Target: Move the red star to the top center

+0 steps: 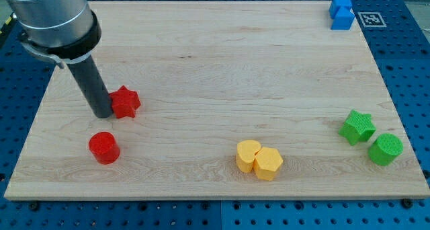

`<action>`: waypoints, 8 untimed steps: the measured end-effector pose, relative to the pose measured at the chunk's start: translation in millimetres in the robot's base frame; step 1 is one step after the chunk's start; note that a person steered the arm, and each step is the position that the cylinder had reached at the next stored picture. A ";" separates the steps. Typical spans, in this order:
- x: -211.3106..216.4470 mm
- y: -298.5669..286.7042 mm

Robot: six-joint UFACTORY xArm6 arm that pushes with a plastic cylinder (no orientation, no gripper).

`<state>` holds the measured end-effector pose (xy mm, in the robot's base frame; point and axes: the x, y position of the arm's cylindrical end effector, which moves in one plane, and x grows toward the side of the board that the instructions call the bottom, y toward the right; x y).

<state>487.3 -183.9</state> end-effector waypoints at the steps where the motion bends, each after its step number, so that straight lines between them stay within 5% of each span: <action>1: 0.0 10.1; 5: -18.8 106.8; 8: -84.7 90.6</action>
<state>402.6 -93.3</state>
